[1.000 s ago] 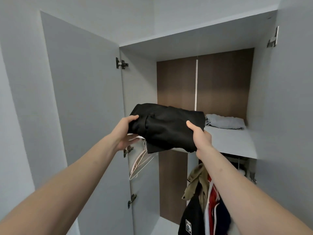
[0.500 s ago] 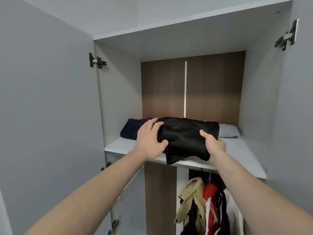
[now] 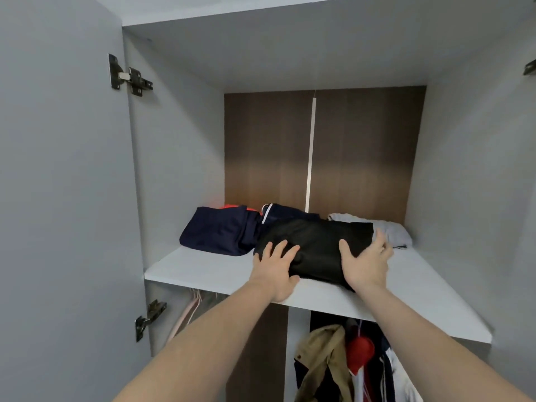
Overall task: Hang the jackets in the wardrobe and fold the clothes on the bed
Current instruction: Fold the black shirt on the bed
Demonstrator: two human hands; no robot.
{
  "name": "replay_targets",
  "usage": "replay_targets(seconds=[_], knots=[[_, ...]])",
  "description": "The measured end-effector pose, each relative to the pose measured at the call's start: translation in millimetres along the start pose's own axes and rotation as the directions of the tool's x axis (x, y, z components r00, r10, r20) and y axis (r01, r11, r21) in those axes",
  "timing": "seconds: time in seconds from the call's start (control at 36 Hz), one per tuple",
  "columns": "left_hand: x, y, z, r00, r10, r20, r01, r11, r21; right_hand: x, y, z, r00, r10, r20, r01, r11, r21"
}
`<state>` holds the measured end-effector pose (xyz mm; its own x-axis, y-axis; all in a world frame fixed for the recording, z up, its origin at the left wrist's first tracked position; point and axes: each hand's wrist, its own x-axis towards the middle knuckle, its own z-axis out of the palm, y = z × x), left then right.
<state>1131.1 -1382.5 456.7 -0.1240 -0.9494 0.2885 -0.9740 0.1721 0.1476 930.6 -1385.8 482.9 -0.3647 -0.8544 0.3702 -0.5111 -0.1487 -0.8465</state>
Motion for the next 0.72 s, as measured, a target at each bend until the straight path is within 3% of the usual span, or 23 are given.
replay_targets(seconds=[0.08, 0.14, 0.42, 0.58, 0.72], knots=[[11.7, -2.9, 7.4, 1.0, -0.004, -0.01, 0.005, 1.0, 0.016, -3.7, 12.0, 10.7, 0.926, -0.372, -0.071, 0.311, 0.854, -0.417], [18.6, -5.2, 10.8, 1.0, -0.013, -0.008, 0.013, 1.0, 0.012, -0.2, 15.0, 18.1, 0.905, -0.42, -0.067, 0.335, 0.801, -0.496], [51.0, -21.0, 30.9, 0.998, -0.062, -0.016, 0.062, 0.998, -0.009, 42.8, 25.4, 65.7, 0.966, -0.203, 0.157, 0.257, 0.804, -0.537], [65.5, -24.4, 37.4, 0.996, -0.092, -0.001, 0.092, 0.995, -0.046, 63.0, 35.8, 79.2, 0.941, -0.103, 0.323, 0.259, 0.832, -0.491], [65.5, -23.2, 35.8, 0.995, -0.099, -0.009, 0.098, 0.994, -0.045, 65.3, 38.0, 80.8, 0.928, -0.084, 0.363, 0.264, 0.837, -0.48]])
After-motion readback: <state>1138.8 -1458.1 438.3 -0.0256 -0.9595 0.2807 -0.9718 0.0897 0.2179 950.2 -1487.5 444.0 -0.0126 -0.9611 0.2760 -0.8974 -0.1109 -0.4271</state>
